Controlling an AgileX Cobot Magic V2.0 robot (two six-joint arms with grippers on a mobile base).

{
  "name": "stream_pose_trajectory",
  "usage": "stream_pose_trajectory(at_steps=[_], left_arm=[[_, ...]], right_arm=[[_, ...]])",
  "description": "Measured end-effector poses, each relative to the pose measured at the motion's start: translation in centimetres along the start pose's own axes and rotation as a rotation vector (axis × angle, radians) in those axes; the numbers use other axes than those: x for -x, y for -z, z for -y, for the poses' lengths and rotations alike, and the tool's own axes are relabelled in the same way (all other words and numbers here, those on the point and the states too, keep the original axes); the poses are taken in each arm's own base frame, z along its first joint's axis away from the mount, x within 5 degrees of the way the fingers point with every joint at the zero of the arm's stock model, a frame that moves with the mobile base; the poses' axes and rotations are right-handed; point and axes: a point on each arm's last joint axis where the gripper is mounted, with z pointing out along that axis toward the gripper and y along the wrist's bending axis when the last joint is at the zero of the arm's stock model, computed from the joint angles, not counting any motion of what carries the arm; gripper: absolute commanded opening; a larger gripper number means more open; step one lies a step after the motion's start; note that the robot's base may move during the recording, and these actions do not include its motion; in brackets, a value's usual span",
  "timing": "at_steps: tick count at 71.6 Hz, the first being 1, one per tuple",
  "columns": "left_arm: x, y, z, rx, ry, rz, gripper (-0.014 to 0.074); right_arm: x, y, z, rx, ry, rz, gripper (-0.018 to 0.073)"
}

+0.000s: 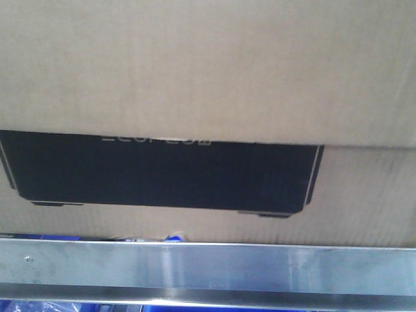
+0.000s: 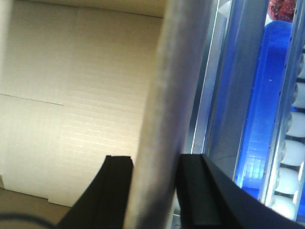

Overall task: Grab box from left shelf to table start
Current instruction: 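Close both grippers on the box side walls, then lift the box with both grippers and pull it off the shelf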

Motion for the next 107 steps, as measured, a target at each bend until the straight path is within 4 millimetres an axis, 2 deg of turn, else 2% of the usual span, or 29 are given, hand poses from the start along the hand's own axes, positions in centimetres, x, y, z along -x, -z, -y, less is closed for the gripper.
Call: stream_pose_trajectory(at_steps=[12, 21, 42, 52, 73, 90, 107], left_arm=[[-0.2, 0.4, 0.1, -0.008, 0.017, -0.001, -0.0095], [-0.7, 2.3, 0.2, -0.013, 0.02, 0.033, -0.0095], [-2.6, 7.1, 0.4, -0.032, 0.037, 0.108, -0.0095], [-4.2, 8.5, 0.5, -0.04, 0.04, 0.126, -0.0095], [-7.8, 8.5, 0.5, -0.065, 0.052, 0.084, -0.0095], [-10.5, 11.5, 0.6, -0.076, 0.041, 0.161, -0.0095], [-12.8, 13.9, 0.6, -0.088, 0.033, 0.205, -0.0095]], right_arm=[[0.7, 1.1, -0.2, -0.008, 0.015, 0.02, 0.0059], [0.4, 2.6, -0.4, -0.006, 0.022, 0.05, 0.0059], [-1.6, 8.2, -1.2, 0.007, 0.03, 0.156, 0.0059], [-3.6, 9.3, -1.3, 0.009, 0.027, 0.164, 0.0059], [-9.0, 9.7, -1.0, 0.014, 0.012, 0.139, 0.0059], [-11.8, 12.7, -1.5, 0.047, 0.018, 0.226, 0.0059], [-13.9, 14.8, -1.9, 0.078, 0.03, 0.27, 0.0059]])
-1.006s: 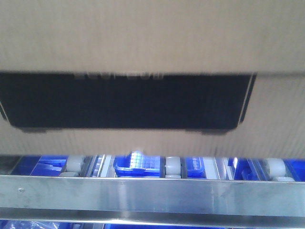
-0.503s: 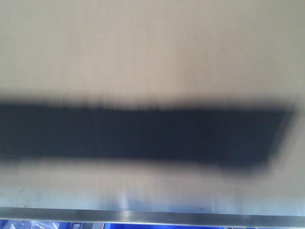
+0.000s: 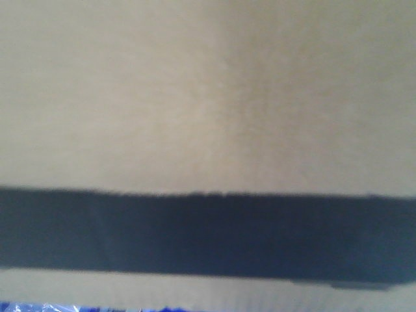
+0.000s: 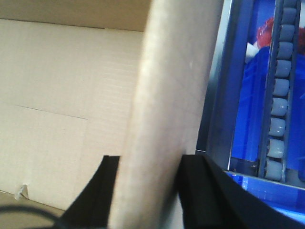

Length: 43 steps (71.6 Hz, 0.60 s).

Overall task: Grab box from left shelf to table start
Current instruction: 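Lift the box with both grippers and pull it off the shelf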

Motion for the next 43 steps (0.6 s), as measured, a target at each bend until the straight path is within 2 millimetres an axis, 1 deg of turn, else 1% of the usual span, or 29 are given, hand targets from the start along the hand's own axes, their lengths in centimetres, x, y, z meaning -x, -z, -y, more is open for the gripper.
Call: stream_pose_trajectory(at_steps=[11, 28, 33, 43], left_arm=[[-1.0, 1.6, 0.2, -0.016, -0.004, 0.035, -0.0095], [-2.4, 3.5, 0.5, -0.044, -0.011, 0.097, -0.0095], [-2.6, 3.9, 0.6, -0.053, -0.011, 0.109, -0.0095], [-2.6, 3.9, 0.6, -0.054, -0.01, 0.112, -0.0095]], right_arm=[[-1.3, 1.8, -0.3, 0.009, 0.015, 0.025, 0.0059], [-3.1, 4.3, -0.7, 0.018, 0.036, 0.086, 0.0059], [-3.5, 4.7, -0.8, 0.02, 0.039, 0.103, 0.0059], [-3.7, 4.9, -1.0, 0.042, 0.035, 0.109, 0.0059]])
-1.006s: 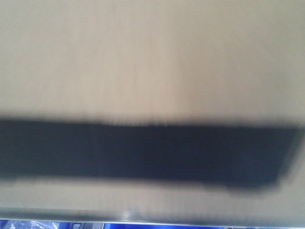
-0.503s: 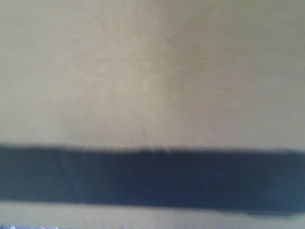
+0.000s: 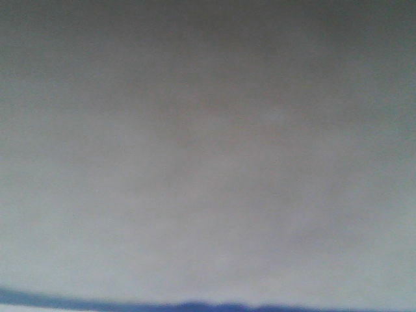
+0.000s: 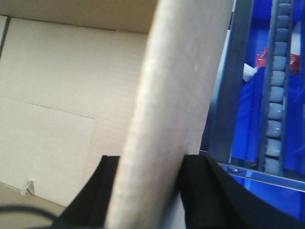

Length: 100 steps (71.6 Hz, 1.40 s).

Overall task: Grab box from left shelf to table start
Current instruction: 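Lift the box with both grippers and pull it off the shelf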

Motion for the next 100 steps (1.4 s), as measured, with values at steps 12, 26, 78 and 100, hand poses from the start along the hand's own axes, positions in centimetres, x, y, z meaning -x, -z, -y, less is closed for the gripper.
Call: stream_pose_trajectory(at_steps=[12, 26, 78, 100], left_arm=[[0.0, 0.0, 0.0, 0.0, -0.002, 0.0, -0.0095], [0.0, 0.0, 0.0, 0.0, -0.003, 0.0, -0.0095], [1.1, 0.1, 0.2, -0.015, -0.047, 0.126, -0.0095], [1.1, 0.1, 0.2, -0.015, -0.047, 0.126, -0.0095]], right_arm=[[0.0, 0.0, 0.0, 0.001, -0.003, 0.001, 0.0059], [0.1, 0.0, 0.0, 0.001, -0.004, 0.011, 0.0059], [1.4, 0.1, 0.0, 0.001, 0.014, 0.155, 0.0059], [1.4, 0.1, 0.0, 0.001, 0.014, 0.157, 0.0059]])
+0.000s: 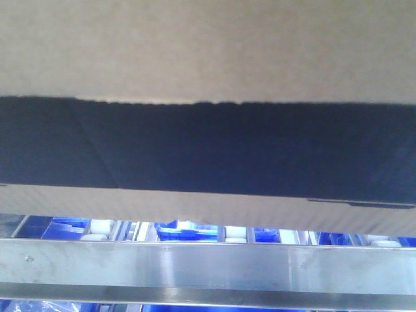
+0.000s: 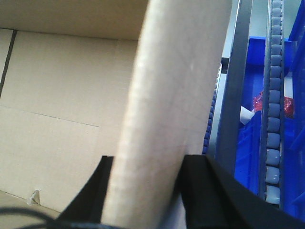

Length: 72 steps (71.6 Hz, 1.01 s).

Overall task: Grab box from left shelf to table start
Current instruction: 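Lift the box with both grippers and pull it off the shelf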

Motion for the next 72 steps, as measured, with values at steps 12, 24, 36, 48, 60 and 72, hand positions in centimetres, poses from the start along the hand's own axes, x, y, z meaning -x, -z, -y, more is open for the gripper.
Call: stream_pose_trajectory(at_steps=[12, 24, 36, 48, 60, 72], left_arm=[[0.0, 0.0, 0.0, 0.0, 0.0, 0.0, -0.0095], [0.0, 0.0, 0.0, 0.0, 0.0, 0.0, -0.0095], [0.0, 0.0, 0.01, -0.001, 0.0, 0.0, -0.0095], [0.0, 0.0, 0.01, -0.001, 0.0, 0.0, -0.0095], [0.0, 0.0, 0.01, -0.001, 0.0, 0.0, -0.0095], [0.0, 0.0, 0.01, -0.001, 0.0, 0.0, -0.0095]], right_arm=[[0.0, 0.0, 0.0, 0.0, 0.0, 0.0, 0.0059], [0.0, 0.0, 0.0, 0.0, 0.0, 0.0, 0.0059], [0.0, 0.0, 0.0, 0.0, 0.0, 0.0, 0.0059], [0.0, 0.0, 0.0, 0.0, 0.0, 0.0, 0.0059], [0.0, 0.0, 0.0, 0.0, 0.0, 0.0, 0.0059], [0.0, 0.0, 0.0, 0.0, 0.0, 0.0, 0.0059]])
